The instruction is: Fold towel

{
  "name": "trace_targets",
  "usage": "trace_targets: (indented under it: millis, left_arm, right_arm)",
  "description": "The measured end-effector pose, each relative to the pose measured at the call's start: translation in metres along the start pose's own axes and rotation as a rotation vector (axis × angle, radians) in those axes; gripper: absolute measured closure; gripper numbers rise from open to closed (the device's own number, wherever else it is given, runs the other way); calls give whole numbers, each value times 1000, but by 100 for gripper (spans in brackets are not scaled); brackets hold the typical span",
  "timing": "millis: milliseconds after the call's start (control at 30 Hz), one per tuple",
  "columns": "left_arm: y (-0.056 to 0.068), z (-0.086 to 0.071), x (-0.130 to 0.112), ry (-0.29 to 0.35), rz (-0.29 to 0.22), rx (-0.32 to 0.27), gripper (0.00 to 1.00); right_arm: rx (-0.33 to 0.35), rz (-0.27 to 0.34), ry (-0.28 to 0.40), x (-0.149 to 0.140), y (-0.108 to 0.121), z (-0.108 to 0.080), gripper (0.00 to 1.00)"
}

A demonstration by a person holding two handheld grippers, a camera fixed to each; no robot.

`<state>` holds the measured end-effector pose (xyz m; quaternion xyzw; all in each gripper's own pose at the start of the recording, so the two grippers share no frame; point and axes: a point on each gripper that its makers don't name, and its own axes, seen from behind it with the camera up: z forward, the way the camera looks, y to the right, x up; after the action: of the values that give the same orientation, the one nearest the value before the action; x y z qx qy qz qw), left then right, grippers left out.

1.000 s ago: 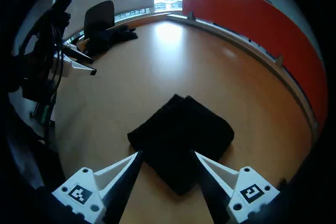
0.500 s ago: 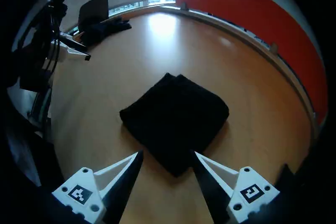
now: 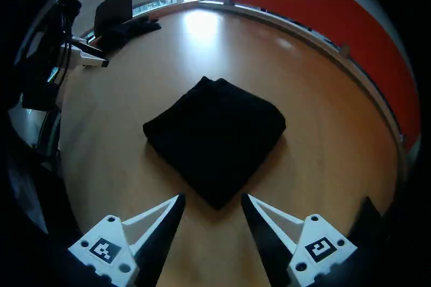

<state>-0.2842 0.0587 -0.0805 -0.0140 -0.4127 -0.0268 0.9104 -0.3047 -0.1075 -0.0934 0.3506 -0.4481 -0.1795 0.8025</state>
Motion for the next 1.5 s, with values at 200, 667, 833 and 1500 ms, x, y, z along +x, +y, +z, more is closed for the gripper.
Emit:
trace_targets:
  millis: [200,667,833,1500]
  left_arm:
    - [0,0,0,1,1,-1,6]
    - [-1,-2,2,4,3,-2,6]
    - [0,-1,2,4,2,-4,6]
    - [-2,-1,1,5,6,-2,6]
  right_arm:
    - [-5,2,-13,-5,1,3,39]
    - [-10,13,-37,-15,2,5,63]
    - [-9,11,-38,-16,1,7,70]
    - [-21,10,-31,-16,5,8,94]
